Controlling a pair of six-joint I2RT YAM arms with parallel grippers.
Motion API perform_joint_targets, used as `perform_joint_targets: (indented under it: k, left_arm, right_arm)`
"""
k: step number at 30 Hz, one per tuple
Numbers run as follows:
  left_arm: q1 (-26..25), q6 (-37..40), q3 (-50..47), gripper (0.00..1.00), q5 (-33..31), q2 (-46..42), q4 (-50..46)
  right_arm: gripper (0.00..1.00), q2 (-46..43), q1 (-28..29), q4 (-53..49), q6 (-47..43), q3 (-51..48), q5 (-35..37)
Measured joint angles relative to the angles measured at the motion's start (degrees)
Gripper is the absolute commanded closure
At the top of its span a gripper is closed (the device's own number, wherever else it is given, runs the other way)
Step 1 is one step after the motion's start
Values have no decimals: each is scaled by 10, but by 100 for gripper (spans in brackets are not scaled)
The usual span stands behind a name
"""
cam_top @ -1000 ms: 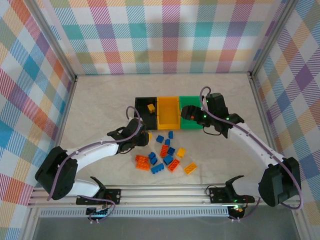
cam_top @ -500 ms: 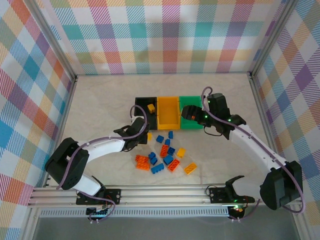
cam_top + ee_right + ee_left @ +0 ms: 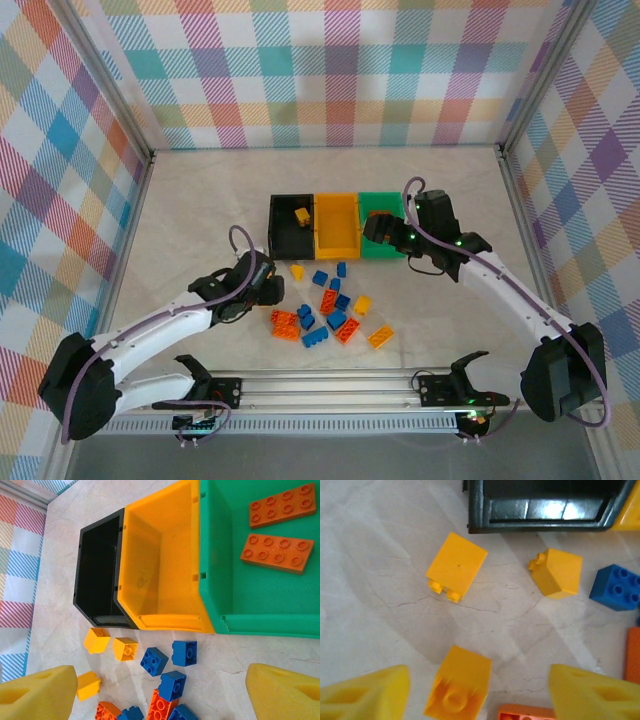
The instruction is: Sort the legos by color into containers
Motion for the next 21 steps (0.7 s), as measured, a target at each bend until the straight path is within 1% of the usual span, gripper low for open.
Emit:
perform_joint_targets:
  k: [3,9,11,13,16,19,21]
  left_arm:
    - [0,-1,7,20,4,18,-6]
    - [-1,-5,9,18,8,115,-15]
    - [-1,-9,9,14,7,116,-29]
    - [-1,-16,9,14,7,102,-43]
    - [-1,-24,8,18,8,78,-60]
    - [-1,-31,5,32,9,82,-63]
    - [-1,-37,1,36,13,96,-62]
  right_arm:
    - [13,0,0,0,2,0,0]
    - [13,-6,0,-1,6,0,0]
    - [13,-12,0,-2,6,0,0]
    - [12,-17,0,-2,6,-1,0]
    - [12,-20,0,-2,6,-4,1]
    - [13,-20,0,-2,7,-11,1]
    - [13,-20,0,-2,8,-12,1]
